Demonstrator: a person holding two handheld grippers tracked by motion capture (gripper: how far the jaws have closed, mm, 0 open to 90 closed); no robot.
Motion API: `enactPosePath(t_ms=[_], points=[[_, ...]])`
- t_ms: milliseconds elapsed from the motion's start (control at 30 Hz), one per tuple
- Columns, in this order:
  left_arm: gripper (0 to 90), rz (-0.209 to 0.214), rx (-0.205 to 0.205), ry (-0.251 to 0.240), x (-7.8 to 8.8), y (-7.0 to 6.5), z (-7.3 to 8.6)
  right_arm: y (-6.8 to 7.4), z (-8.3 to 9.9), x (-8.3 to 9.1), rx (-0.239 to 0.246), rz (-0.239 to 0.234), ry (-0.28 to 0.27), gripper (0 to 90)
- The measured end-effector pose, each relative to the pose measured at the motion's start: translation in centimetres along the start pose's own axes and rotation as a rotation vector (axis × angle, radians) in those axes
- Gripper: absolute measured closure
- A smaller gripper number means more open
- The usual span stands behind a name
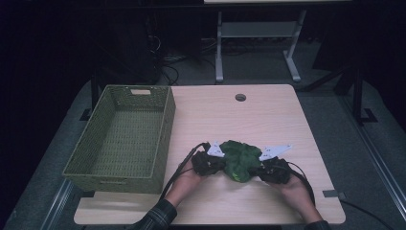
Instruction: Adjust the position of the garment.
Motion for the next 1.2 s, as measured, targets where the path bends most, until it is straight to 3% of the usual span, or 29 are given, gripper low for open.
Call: enactPosePath(t_ms=[200, 400, 500, 700, 833, 900, 1033, 1200], points=[[89.3, 0.024, 0.005, -0.010, 2.5, -1.0, -0.2, -0.5, -1.3, 3.2, -0.001, 0.018, -0.118, 89.9], [89.7, 0.055, -0.006, 0.001, 3.3, -2.9, 0.0, -2.9, -3.0, 4.1, -0.031, 0.055, -0.154, 89.9], [89.7, 0.091, 0.009, 0.003, 3.1, -3.4, 0.0, -4.4, -4.1, 3.7, -0.052, 0.065, -0.154, 89.9], [89.7, 0.112, 0.002, 0.015, 1.9, -3.6, -0.1, -6.9, -5.7, 1.9, -0.083, 0.084, -0.138, 89.9], [89.7, 0.117, 0.011, 0.011, 1.1, -3.5, -0.2, -8.2, -6.4, 0.4, -0.101, 0.074, -0.089, 90.0], [89.7, 0.123, 0.014, 0.013, 0.7, -3.4, -0.3, -8.7, -6.6, -0.2, -0.107, 0.065, -0.099, 89.9], [89.7, 0.132, 0.016, 0.013, -0.1, -3.4, -0.5, -9.5, -6.9, -1.5, -0.114, 0.049, -0.061, 89.9], [89.7, 0.130, 0.030, 0.006, -0.5, -3.2, -0.6, -9.5, -7.0, -2.3, -0.113, 0.019, -0.037, 89.9]])
Point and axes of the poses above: each handheld gripper's, and its own axes: x roughly backward along the jaws, z roughly out of its underside, y roughly to its left, the point moved 1 cm from there along -x, roughly forward along the jaws
